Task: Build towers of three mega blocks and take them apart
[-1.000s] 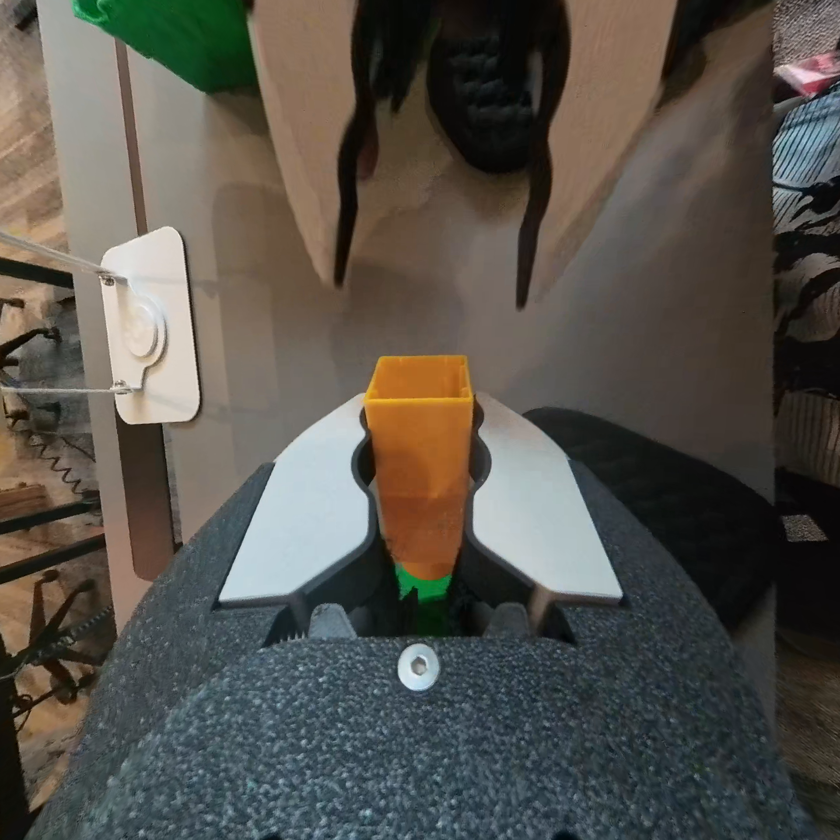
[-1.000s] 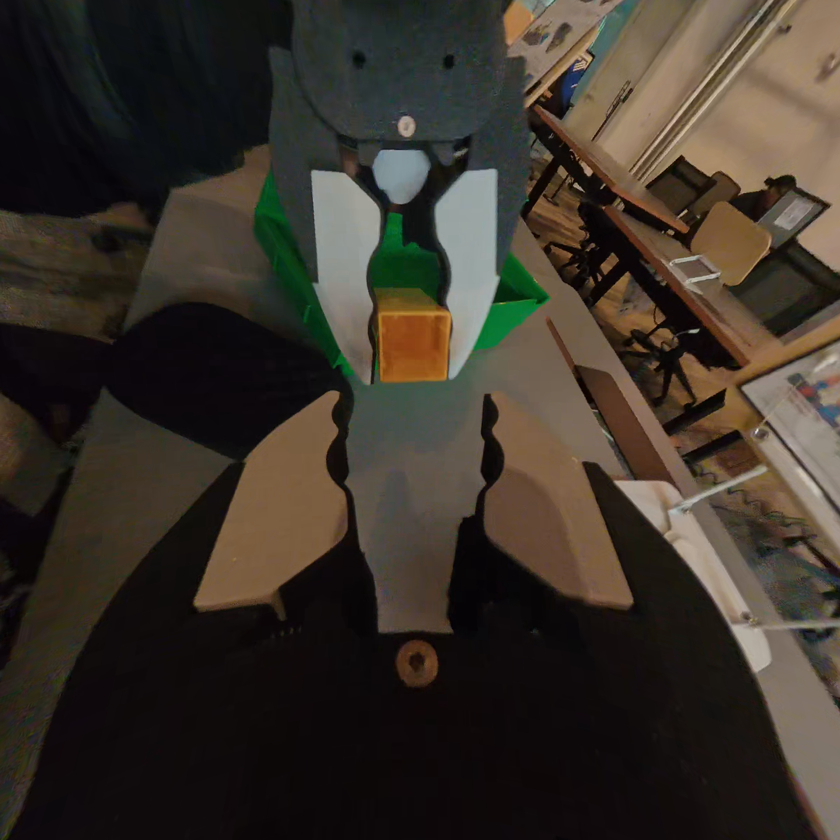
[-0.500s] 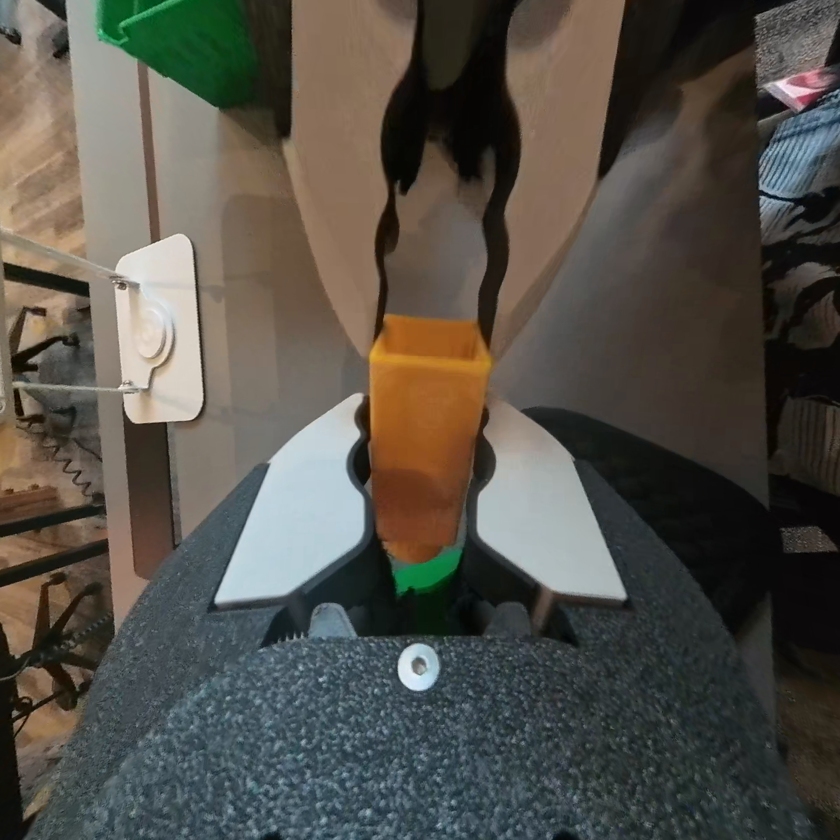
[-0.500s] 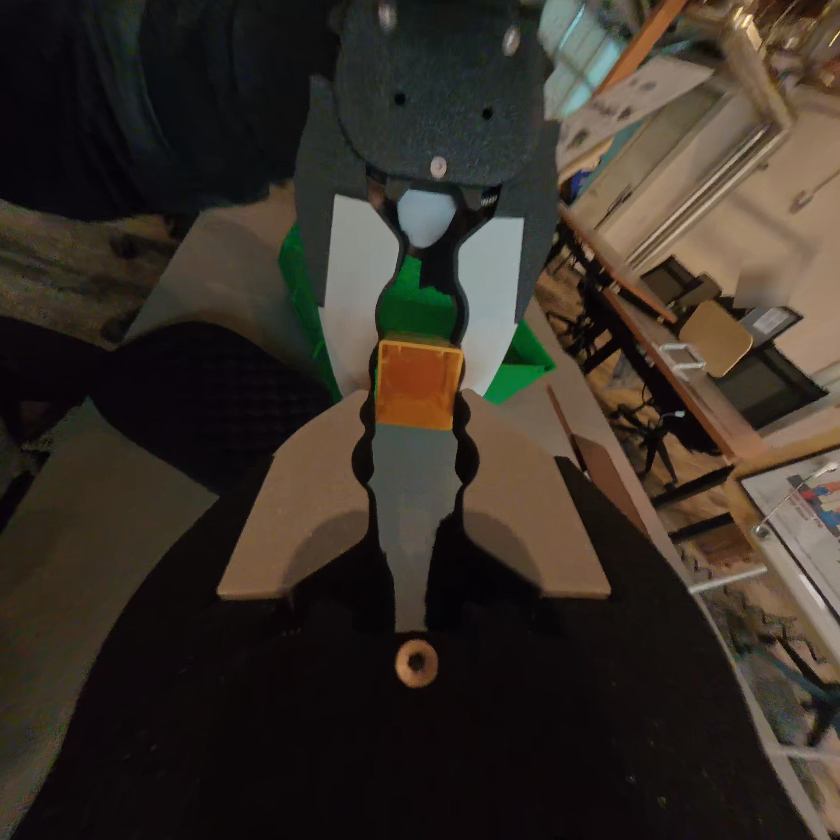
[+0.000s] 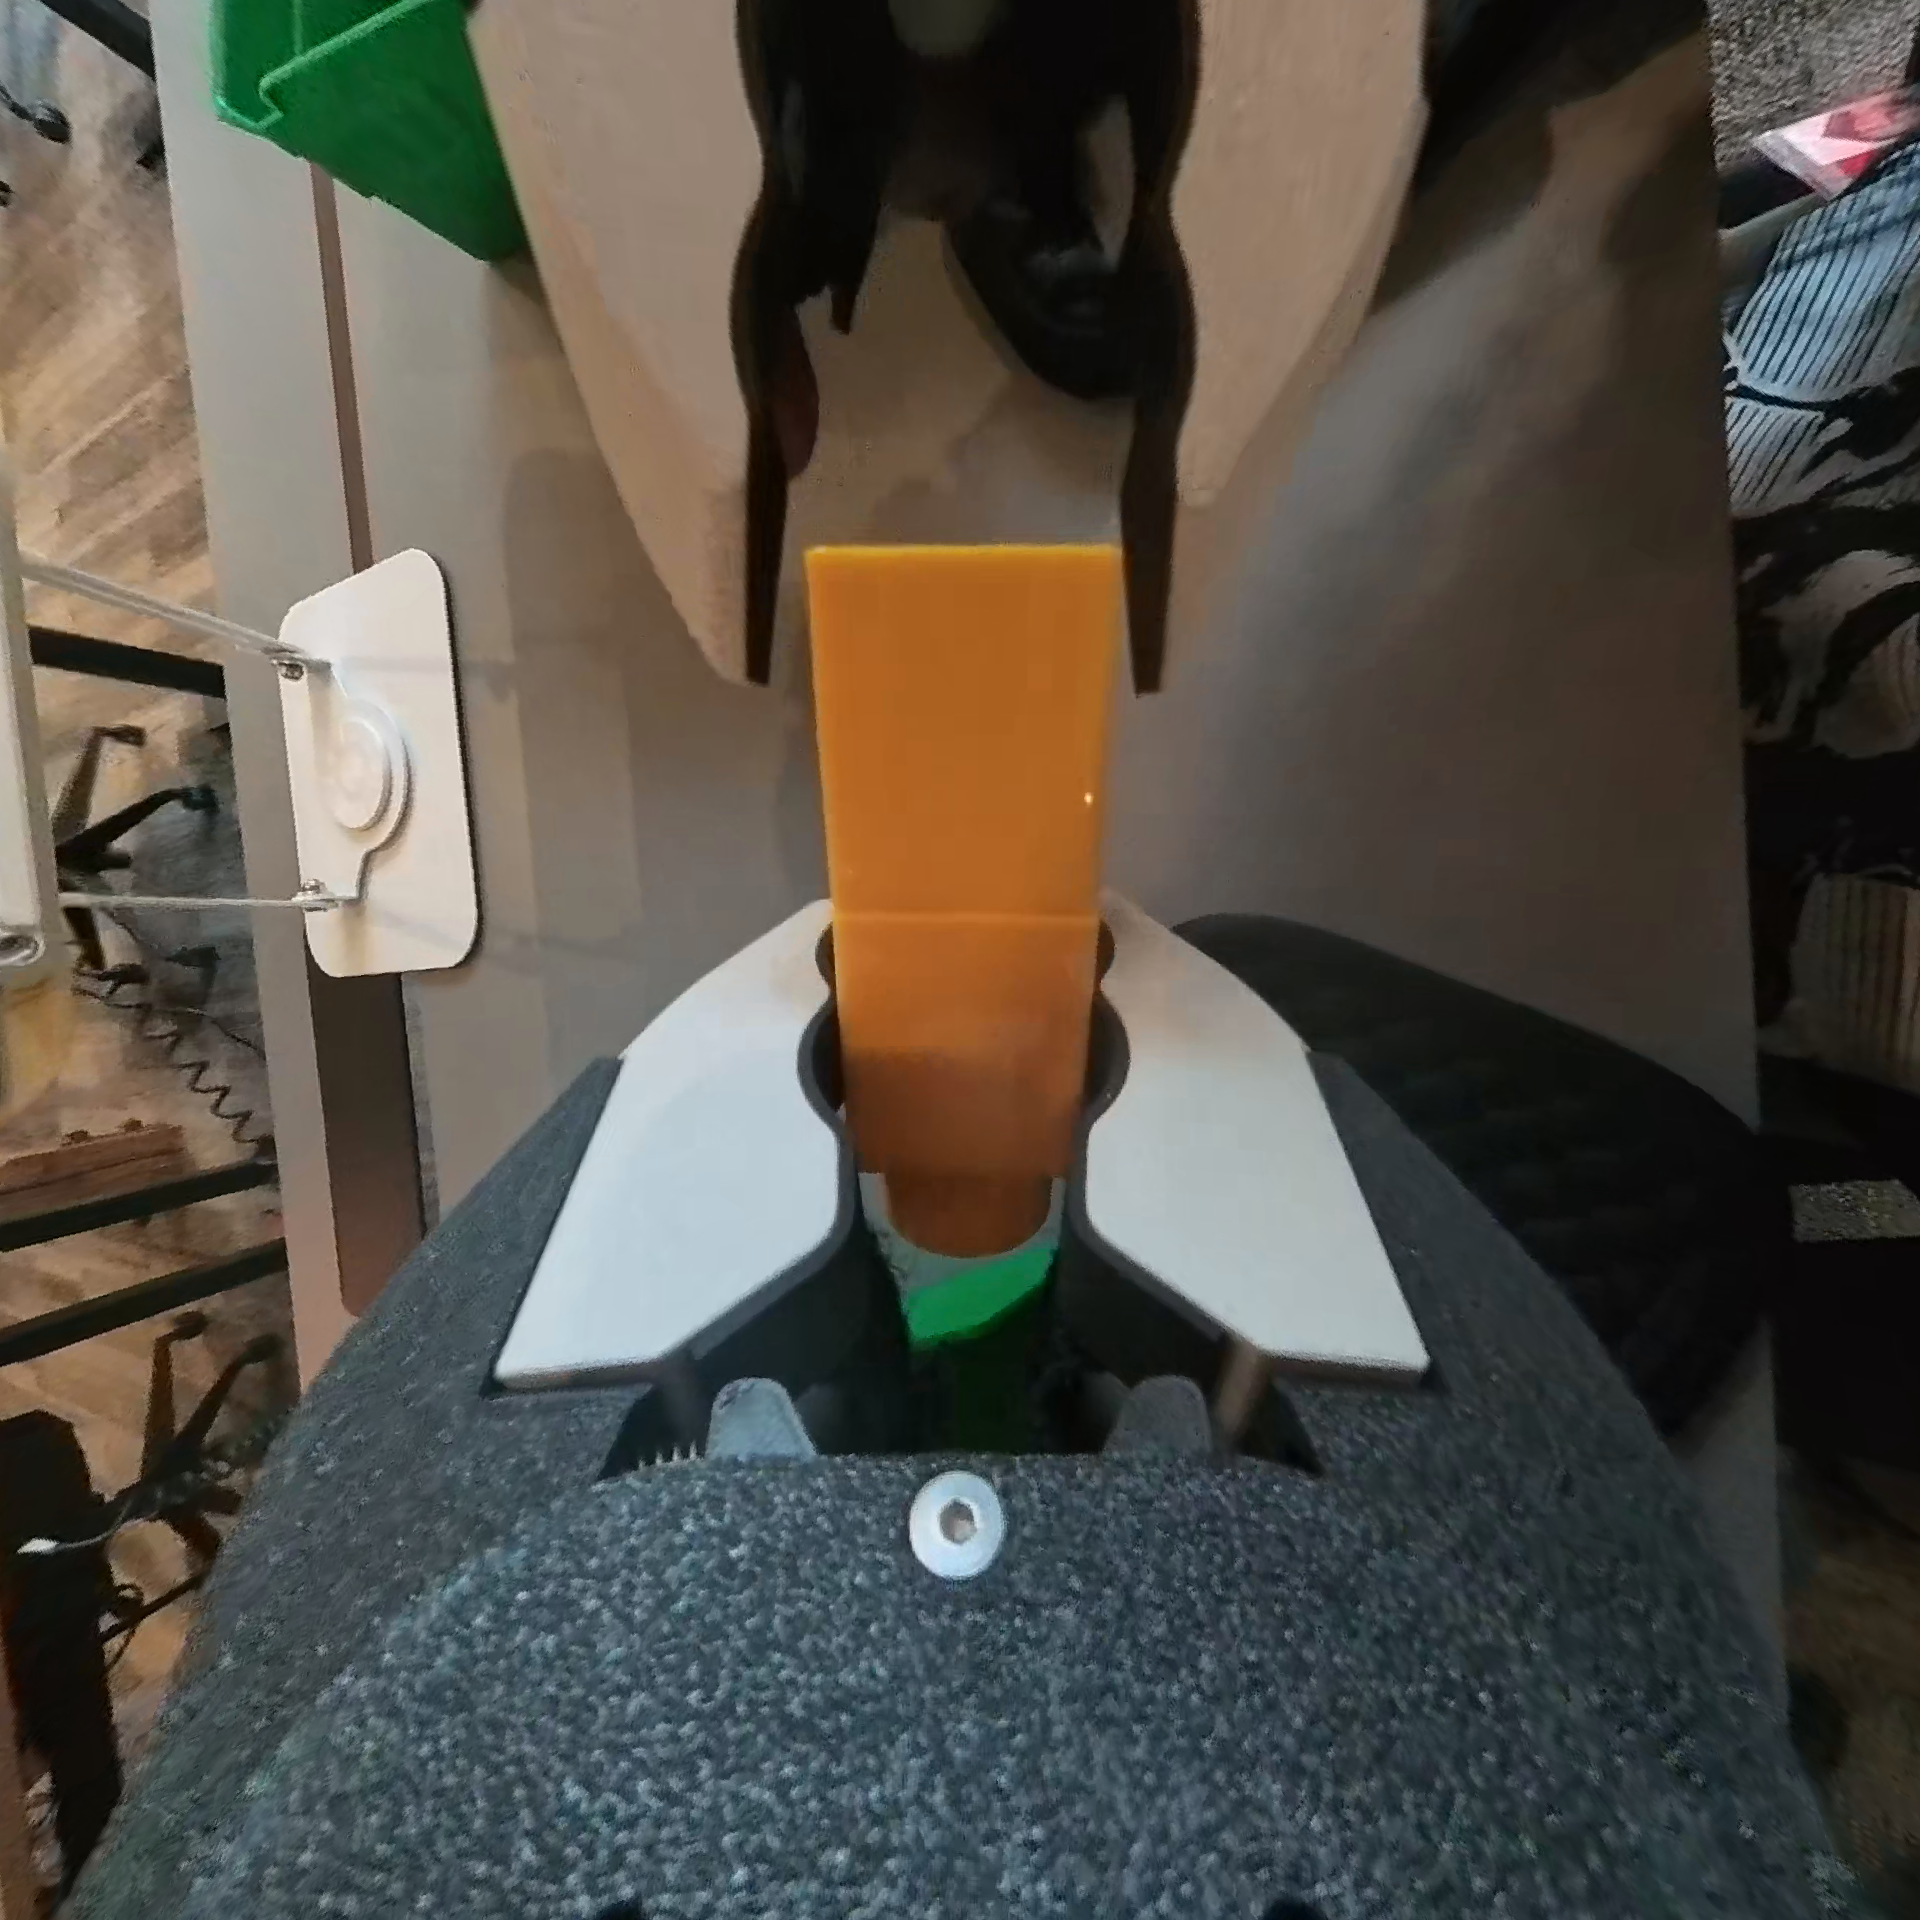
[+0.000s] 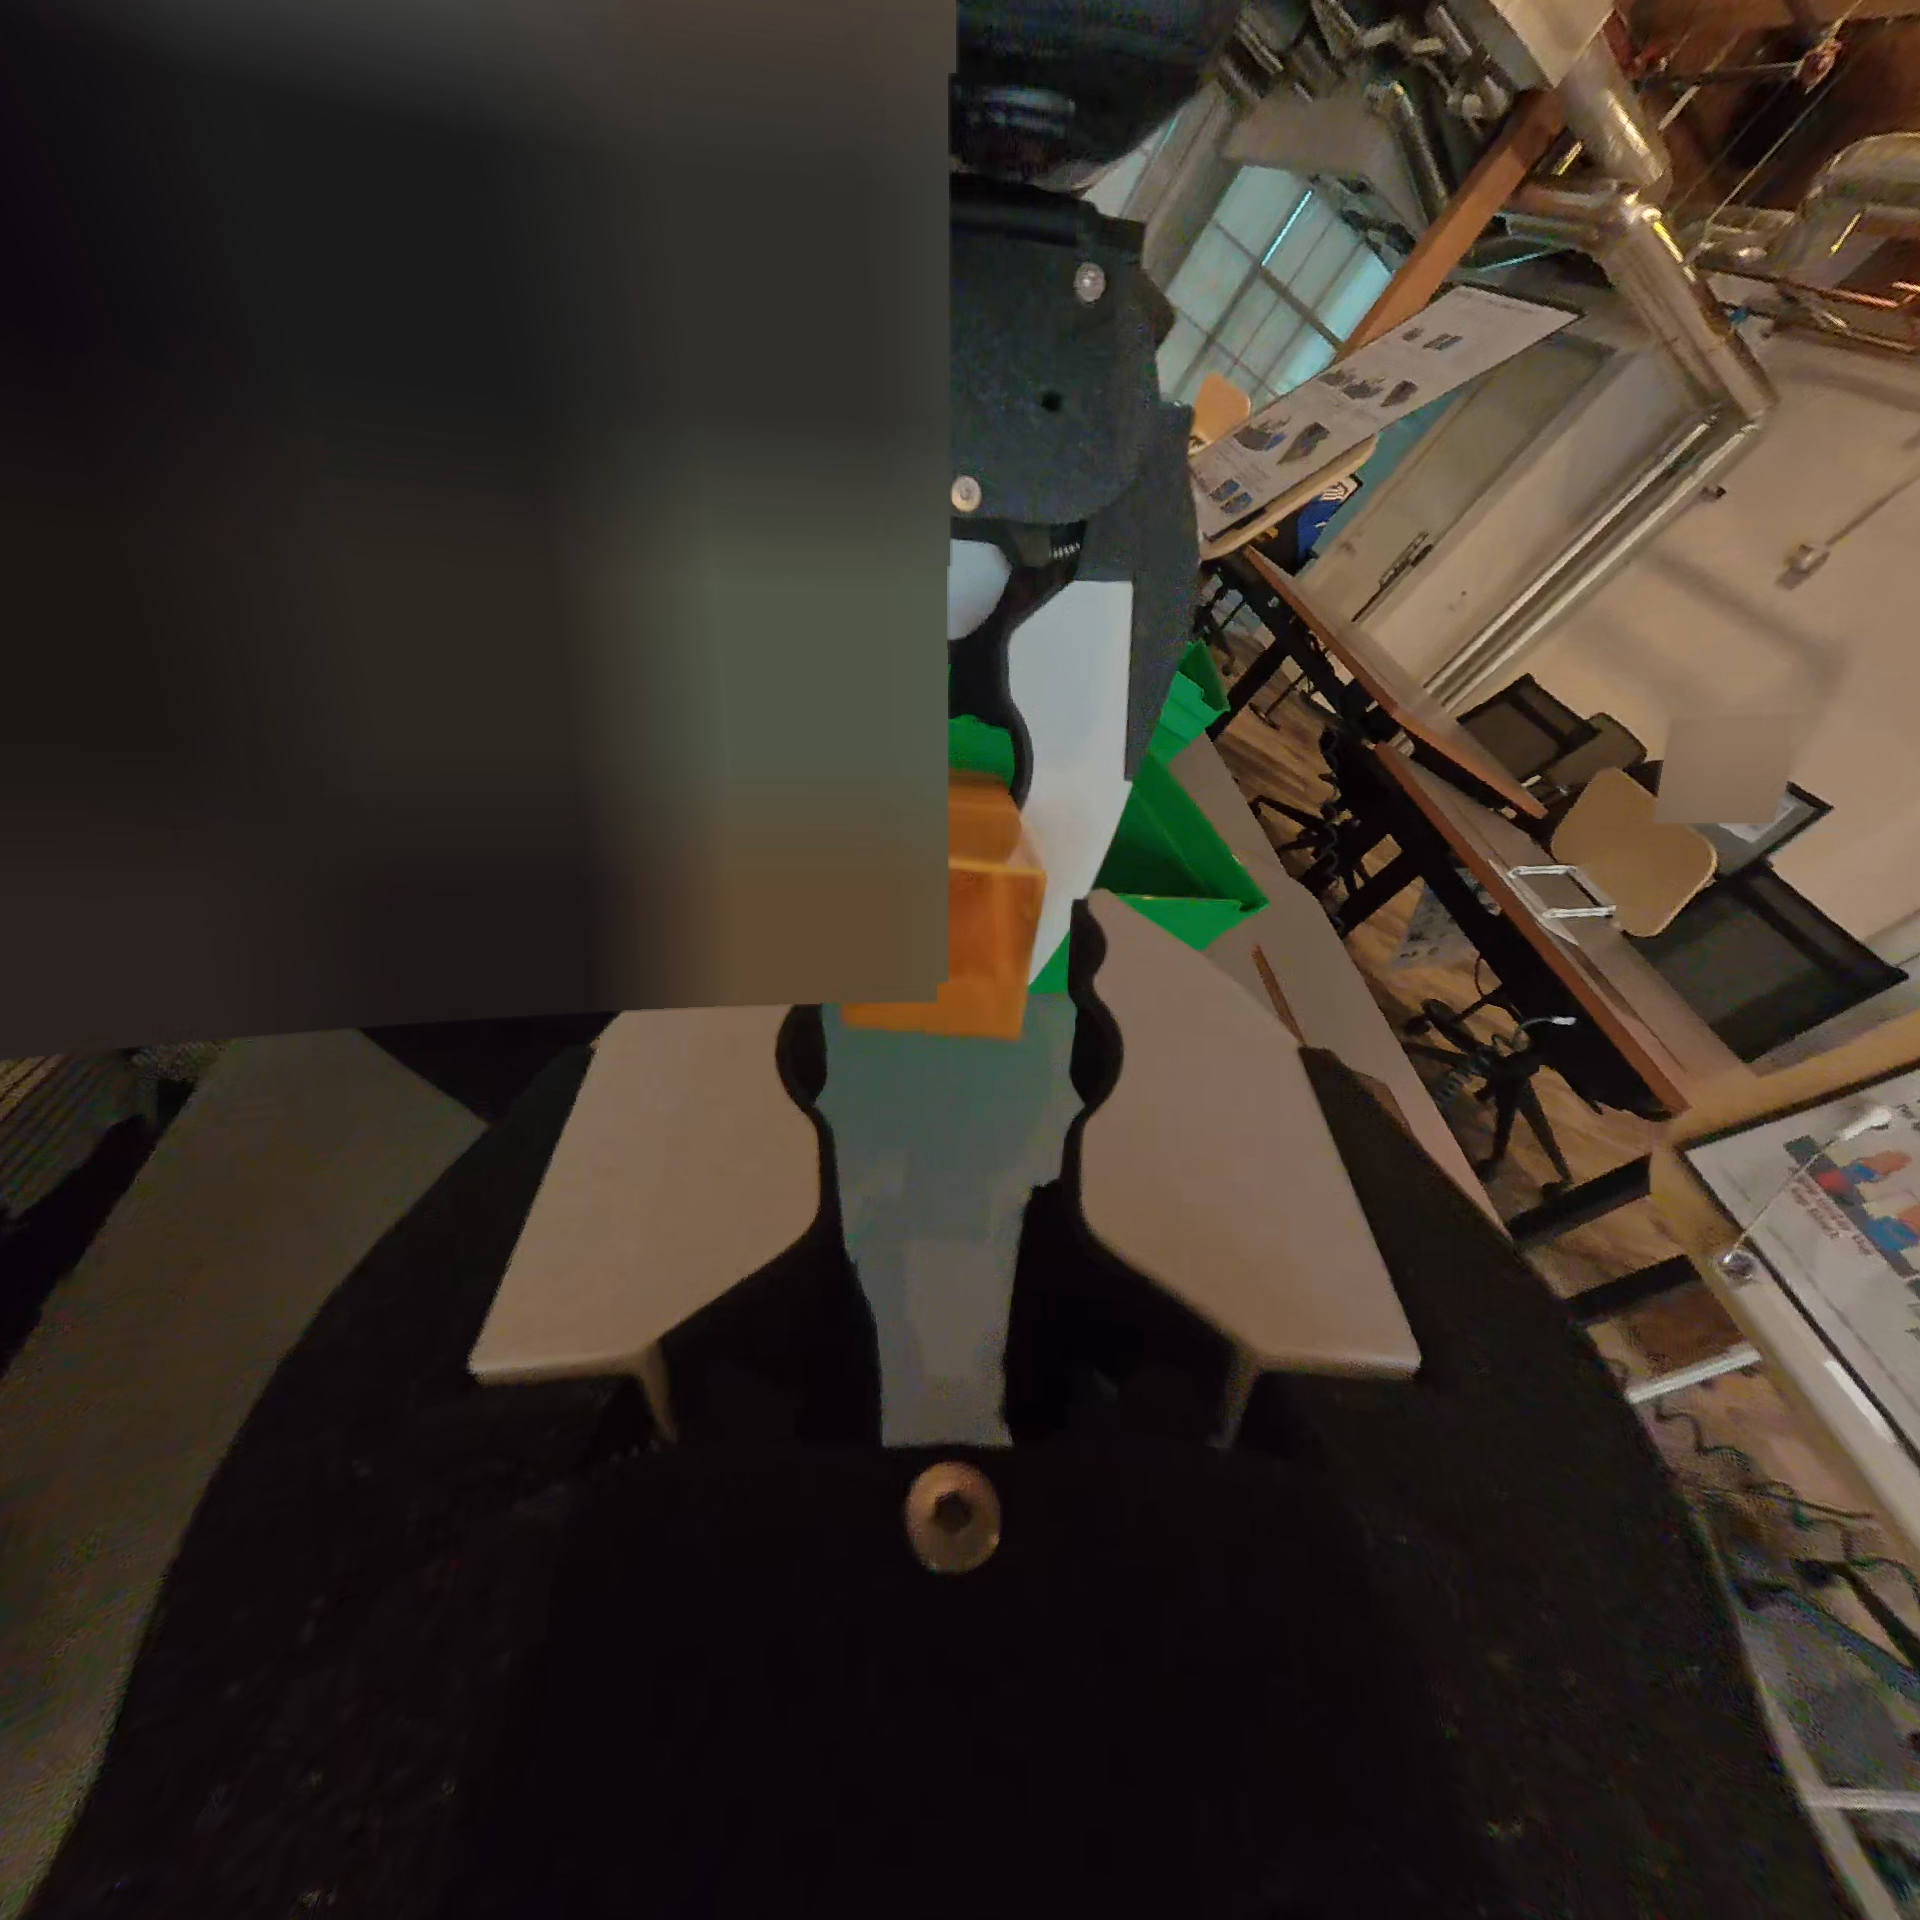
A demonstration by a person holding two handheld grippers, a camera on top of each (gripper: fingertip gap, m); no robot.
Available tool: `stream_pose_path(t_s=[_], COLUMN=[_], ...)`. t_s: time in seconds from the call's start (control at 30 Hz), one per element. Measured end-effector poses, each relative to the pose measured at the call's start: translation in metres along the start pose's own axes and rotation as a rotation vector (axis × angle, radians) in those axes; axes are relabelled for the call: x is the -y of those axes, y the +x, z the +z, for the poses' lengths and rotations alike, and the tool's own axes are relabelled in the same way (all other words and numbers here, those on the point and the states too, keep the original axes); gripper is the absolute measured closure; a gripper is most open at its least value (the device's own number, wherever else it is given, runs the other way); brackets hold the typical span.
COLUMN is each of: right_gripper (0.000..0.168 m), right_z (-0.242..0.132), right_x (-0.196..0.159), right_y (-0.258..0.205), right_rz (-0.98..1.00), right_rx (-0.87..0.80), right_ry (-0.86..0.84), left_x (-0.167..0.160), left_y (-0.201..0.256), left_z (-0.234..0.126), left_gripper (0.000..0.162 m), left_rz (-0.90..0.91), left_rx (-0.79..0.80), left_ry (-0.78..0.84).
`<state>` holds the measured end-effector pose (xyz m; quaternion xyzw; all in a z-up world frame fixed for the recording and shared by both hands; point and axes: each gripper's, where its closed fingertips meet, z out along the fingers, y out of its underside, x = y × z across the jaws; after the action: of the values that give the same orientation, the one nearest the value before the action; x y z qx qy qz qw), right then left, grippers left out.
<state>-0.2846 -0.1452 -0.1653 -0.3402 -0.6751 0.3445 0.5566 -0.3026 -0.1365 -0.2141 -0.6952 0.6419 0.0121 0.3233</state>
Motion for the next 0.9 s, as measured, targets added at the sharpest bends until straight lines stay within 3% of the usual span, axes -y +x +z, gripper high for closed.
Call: stream_pose_path(t_s=[0.3, 0.4, 0.5, 0.67, 0.9], right_gripper=[0.132, 0.132, 0.132, 0.132, 0.131], right_z=[0.01, -0.006, -0.031, -0.09, -0.205], right_x=[-0.003, -0.002, 0.001, -0.019, -0.079], right_y=[-0.004, 0.005, 0.015, 0.054, 0.135], right_rz=[-0.08, -0.091, -0.059, -0.026, 0.183], right_rx=[-0.023, -0.074, -0.104, -0.259, -0.56], right_ry=[-0.093, -0.091, -0.08, -0.219, -0.569], left_x=[0.001, -0.019, -0.034, -0.047, -0.043], left_y=[0.003, -0.007, -0.006, 0.0, 0.0], left_z=[0.001, -0.001, -0.005, -0.01, -0.014], left_gripper=[0.122, 0.121, 0.122, 0.122, 0.121], left_rz=[0.001, 0.003, -0.061, -0.088, -0.074], left_rx=[0.005, 0.057, 0.041, 0.051, 0.075], left_ry=[-0.03, -0.118, -0.113, -0.125, -0.103])
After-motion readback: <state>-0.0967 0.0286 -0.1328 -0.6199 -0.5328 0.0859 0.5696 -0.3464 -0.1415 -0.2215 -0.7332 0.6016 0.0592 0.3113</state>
